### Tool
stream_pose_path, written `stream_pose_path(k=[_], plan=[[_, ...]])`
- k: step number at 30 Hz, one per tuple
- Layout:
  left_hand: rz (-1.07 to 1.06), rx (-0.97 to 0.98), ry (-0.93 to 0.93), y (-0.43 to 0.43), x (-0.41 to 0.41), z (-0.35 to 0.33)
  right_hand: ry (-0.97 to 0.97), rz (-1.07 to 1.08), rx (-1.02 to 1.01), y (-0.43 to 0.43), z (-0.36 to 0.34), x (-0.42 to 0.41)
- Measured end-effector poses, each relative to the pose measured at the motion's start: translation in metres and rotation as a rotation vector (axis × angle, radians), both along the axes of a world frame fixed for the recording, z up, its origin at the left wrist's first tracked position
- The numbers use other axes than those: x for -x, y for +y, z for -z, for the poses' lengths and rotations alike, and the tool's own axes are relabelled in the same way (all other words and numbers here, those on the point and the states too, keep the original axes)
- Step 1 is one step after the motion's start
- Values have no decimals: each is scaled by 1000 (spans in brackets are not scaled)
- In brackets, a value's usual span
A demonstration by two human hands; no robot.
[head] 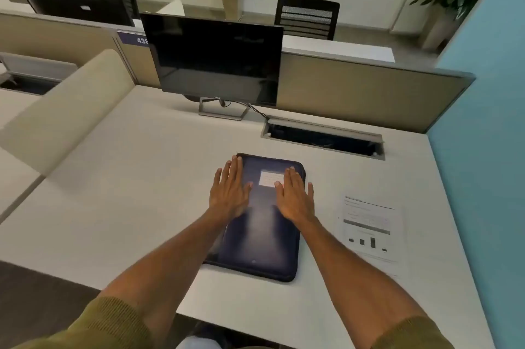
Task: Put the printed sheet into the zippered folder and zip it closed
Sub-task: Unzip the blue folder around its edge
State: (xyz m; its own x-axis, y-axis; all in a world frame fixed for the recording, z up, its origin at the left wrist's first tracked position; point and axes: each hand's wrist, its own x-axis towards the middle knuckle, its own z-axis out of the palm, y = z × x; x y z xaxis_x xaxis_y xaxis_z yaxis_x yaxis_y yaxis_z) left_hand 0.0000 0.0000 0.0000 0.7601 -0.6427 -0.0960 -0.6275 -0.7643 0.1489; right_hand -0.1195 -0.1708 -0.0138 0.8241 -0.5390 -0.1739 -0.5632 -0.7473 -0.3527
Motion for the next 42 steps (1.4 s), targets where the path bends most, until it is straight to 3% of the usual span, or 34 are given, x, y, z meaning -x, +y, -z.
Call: stream_pose_path(k=[4,7,10,24,35,42], plan=[[-30,-218,102,16,0,24,72,30,-33,1,21,4],[-59,-265,168,17,-6,33,3,121,-8,4,34,4],[-69,-229,170,11,-16,38,-38,80,70,-3,39,-9],[-19,-96,216,-16,-83,53,-207,-230,-70,-17,26,-146],[-85,-38,244,-44,-137,75,-137,-345,-160,-43,33,-232],[-190,246,183,-49,-139,75,-9,-475,-192,-49,39,-255]])
